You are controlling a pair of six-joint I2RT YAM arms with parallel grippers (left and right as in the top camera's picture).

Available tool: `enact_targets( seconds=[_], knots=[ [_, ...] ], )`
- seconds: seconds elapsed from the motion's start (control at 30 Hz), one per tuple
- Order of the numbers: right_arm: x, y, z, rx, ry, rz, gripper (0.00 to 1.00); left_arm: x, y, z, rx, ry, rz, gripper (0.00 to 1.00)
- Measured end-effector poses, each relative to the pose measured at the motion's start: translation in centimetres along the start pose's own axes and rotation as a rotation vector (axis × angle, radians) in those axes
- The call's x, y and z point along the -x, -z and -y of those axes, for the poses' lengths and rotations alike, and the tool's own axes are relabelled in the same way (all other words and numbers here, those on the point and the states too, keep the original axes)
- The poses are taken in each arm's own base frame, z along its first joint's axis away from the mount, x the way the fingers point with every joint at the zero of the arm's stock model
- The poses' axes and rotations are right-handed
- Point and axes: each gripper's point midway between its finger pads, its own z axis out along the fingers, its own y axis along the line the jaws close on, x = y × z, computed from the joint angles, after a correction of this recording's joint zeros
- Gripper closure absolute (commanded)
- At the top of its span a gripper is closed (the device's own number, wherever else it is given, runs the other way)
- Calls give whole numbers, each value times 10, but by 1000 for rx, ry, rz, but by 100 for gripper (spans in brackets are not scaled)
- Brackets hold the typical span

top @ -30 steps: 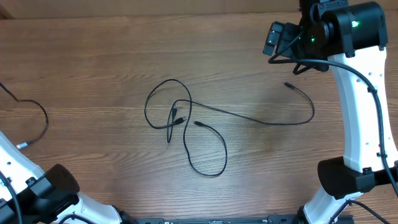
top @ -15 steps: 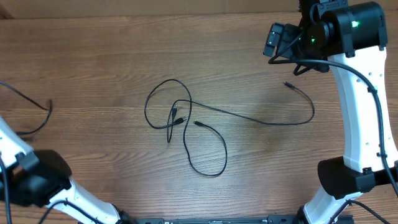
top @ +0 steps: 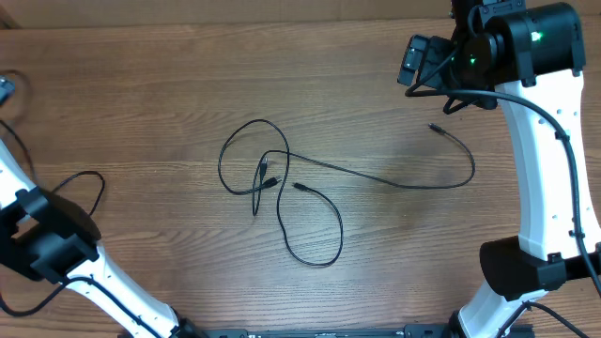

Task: Untangle cables

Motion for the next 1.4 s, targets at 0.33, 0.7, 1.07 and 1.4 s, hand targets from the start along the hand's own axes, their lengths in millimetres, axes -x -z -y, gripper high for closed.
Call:
enact_targets(
  seconds=[0.33, 0.7, 1.07, 1.4],
  knots=[
    [0, 0, 0, 0, -1, 0, 0, 3, 4, 2, -18, 18, 12, 0],
    [-1, 0, 1, -2, 0, -4, 0, 52, 168, 0, -261, 88, 275, 0],
    [-3, 0, -3, 30, -3, -21, 0, -90, 296, 115, -802, -411, 25, 15],
    [13, -1, 34, -6, -83, -8, 0, -262, 335, 189, -946, -903, -271, 3]
  ],
)
